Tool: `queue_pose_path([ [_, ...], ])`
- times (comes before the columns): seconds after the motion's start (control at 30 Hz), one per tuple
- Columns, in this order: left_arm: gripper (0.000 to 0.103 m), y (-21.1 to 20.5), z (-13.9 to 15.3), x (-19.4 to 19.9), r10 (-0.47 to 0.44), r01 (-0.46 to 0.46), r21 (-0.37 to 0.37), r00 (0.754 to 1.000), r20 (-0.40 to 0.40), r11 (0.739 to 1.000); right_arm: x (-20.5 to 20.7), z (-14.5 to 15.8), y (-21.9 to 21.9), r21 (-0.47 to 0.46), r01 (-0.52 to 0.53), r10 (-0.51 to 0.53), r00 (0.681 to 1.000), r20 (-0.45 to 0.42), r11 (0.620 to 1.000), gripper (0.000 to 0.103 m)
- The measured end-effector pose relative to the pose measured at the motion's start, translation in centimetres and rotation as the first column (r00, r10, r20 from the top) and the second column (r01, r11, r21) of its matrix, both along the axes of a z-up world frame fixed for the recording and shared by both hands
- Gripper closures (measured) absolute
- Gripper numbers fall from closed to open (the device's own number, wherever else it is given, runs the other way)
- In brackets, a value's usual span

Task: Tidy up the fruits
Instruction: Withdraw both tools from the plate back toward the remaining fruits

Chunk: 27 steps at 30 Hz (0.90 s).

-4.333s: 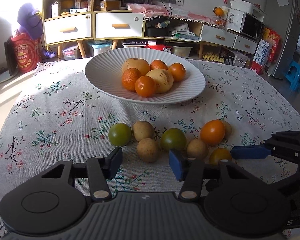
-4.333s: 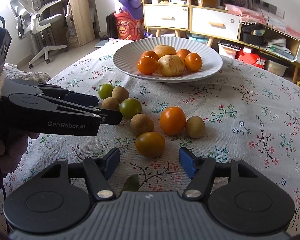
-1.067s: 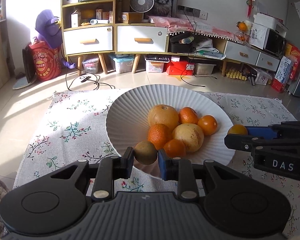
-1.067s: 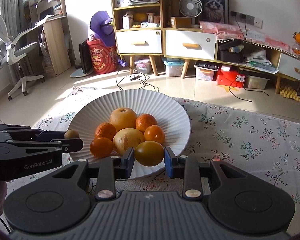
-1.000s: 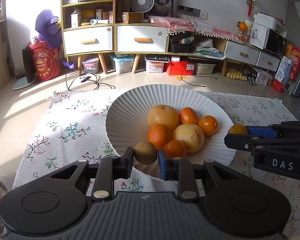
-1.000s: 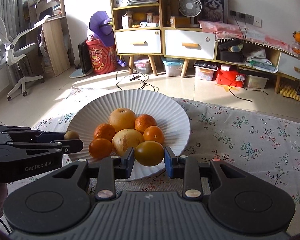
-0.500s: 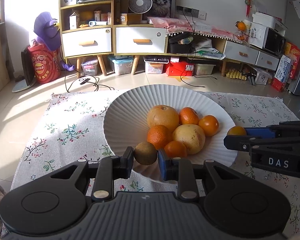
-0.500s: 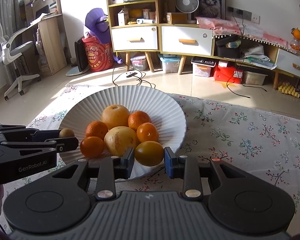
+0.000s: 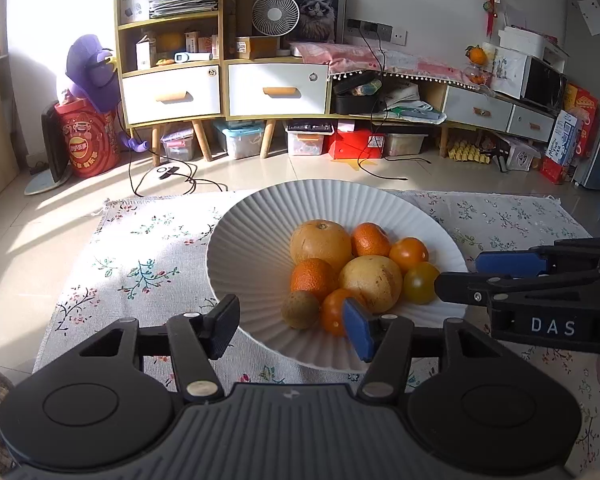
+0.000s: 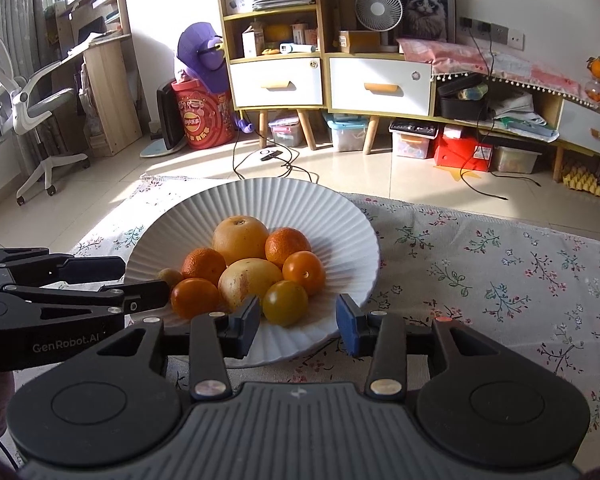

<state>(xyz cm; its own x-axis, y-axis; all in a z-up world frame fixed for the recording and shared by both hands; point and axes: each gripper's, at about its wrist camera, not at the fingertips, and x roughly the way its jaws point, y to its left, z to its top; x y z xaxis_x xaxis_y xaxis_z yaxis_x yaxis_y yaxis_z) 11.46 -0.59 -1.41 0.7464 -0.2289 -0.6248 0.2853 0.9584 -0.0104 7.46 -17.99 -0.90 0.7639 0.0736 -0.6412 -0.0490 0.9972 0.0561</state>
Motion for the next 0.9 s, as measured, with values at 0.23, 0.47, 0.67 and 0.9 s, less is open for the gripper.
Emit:
queue_pose_path([
  [0.23, 0.029, 0.3, 0.5, -0.4, 0.017, -0.017, -0.008, 1.000, 0.019, 1.000, -0.3, 0.5, -0.3, 0.015, 0.010, -0.010, 1.000, 0.021, 1.000, 0.050],
  [0.47, 0.016, 0.5, 0.8, -0.7, 0.048, -0.048, -0.002, 0.998, 0.027, 0.999, -0.6, 0.8, -0.3, 0.014, 0.014, -0.014, 0.999, 0.031, 1.000, 0.034],
  [0.67, 0.011, 1.0, 1.0, -1.0, 0.062, -0.062, 0.000, 0.998, 0.024, 0.998, -0.9, 0.8, -0.7, 0.025, 0.031, -0.032, 0.999, 0.032, 0.999, 0.010],
  [0.9, 0.011, 1.5, 1.2, -1.6, 0.062, -0.062, -0.006, 0.998, 0.008, 0.998, -1.1, 0.9, -0.5, 0.013, 0.029, -0.030, 0.999, 0.026, 0.999, 0.003],
])
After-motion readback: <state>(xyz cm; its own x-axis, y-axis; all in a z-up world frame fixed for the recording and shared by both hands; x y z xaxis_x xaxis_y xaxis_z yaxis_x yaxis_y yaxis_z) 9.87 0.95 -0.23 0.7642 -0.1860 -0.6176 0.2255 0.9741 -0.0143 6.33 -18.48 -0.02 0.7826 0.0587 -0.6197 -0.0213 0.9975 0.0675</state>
